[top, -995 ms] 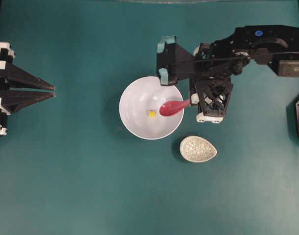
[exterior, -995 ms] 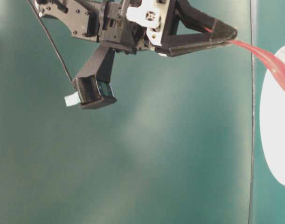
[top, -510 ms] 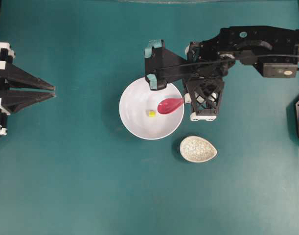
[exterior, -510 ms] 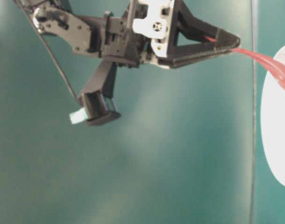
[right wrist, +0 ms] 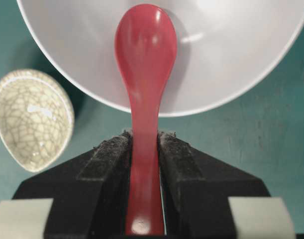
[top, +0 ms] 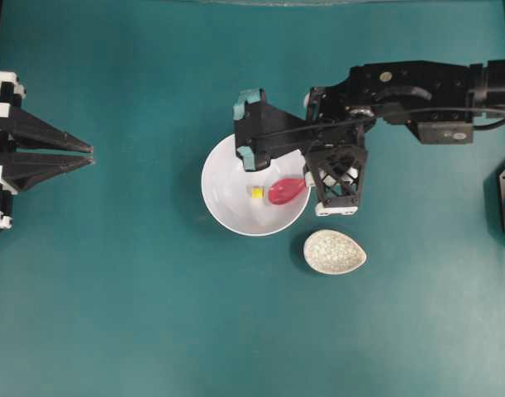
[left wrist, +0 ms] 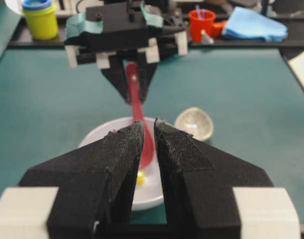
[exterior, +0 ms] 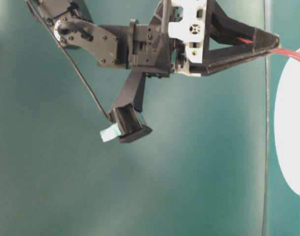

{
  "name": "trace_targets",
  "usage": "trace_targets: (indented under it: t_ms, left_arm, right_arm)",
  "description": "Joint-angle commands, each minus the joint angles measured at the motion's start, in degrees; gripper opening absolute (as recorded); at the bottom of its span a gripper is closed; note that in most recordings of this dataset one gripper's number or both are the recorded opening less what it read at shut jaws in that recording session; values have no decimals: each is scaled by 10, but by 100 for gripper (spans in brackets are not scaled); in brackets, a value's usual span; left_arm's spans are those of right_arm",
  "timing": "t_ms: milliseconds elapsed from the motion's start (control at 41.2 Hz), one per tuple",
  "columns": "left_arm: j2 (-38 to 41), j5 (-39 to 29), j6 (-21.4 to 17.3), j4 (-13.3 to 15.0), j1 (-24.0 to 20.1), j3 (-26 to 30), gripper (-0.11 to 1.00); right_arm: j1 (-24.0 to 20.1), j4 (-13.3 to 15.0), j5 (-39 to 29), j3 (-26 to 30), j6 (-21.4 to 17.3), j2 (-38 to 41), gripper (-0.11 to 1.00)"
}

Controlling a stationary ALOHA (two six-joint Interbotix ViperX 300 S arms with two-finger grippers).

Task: Scoop the yellow hexagonal prism block from the bowl with a spoon using the right arm.
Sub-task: 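Lower the spoon bowl into the white bowl beside the yellow block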

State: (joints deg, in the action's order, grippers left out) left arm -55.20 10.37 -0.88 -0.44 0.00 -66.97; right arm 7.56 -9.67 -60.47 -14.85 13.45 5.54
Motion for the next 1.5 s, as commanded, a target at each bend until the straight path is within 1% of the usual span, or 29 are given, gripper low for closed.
trace_targets:
  t_ms: [0,267,461,801,922,1044,1262,1481]
  left_arm:
    - [4,6,-1,-2,0,16,17]
    - [3,6,-1,-2,-1,16,17]
    - [4,6,-1,-2,0,16,17]
    - [3,7,-1,-2,0,17,17]
    - [3,8,-1,-2,-1,17,17]
    - [3,8,-1,-2,-1,17,17]
    - [3,8,0,-2,0,20,17]
    - [3,8,0,-2,-1,21,17]
  right_arm:
    - [-2,1,4,21,1,-4,24]
    - [-3,1,15,42,1,20,24]
    - [-4,2,39,56,0,34,24]
    - [-4,2,91,58,-10,40,24]
    - [-4,6,103,58,-11,40,24]
    - [-4,11,106,57,-16,40,24]
    - [-4,10,98,54,-36,36,24]
    - [-4,7,98,54,-44,4,24]
